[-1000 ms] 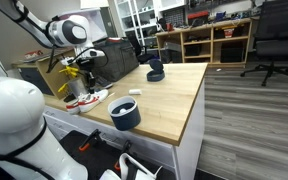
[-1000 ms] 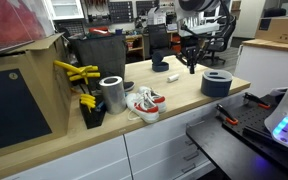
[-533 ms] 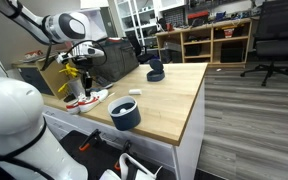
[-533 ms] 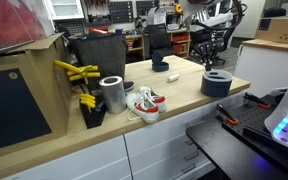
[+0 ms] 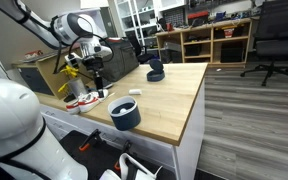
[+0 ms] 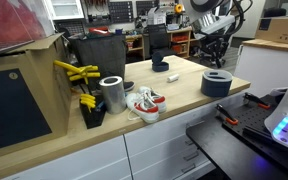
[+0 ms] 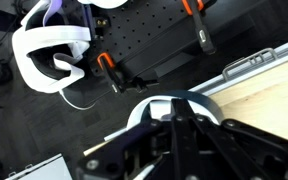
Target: Put the two white objects in the white and grey container.
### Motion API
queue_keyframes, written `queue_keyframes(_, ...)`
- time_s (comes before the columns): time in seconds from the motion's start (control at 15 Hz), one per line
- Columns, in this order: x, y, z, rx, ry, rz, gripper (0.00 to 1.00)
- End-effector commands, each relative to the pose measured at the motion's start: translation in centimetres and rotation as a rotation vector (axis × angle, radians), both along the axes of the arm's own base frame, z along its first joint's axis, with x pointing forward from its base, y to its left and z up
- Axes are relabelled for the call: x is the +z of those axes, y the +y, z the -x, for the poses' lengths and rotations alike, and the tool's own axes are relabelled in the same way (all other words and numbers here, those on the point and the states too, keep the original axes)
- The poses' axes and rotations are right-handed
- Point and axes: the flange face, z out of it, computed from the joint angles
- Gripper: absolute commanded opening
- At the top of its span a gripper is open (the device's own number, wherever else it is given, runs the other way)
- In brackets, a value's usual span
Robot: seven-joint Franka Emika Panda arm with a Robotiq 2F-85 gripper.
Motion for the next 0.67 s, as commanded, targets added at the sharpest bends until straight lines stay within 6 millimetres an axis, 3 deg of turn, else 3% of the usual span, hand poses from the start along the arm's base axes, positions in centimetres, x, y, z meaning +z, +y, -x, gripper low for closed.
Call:
queue_keyframes(0.0,-1.6,-2.9,-2.3,-0.092,-0.025,0.082,0.00)
queue_keyframes(0.33,-5.7,-6.6,-5.5,-0.154,-0.111,0.135,0.00)
queue_keyframes(0.6,-9.6,-6.0,-7.4,-0.139,-0.209,0.113,0.00)
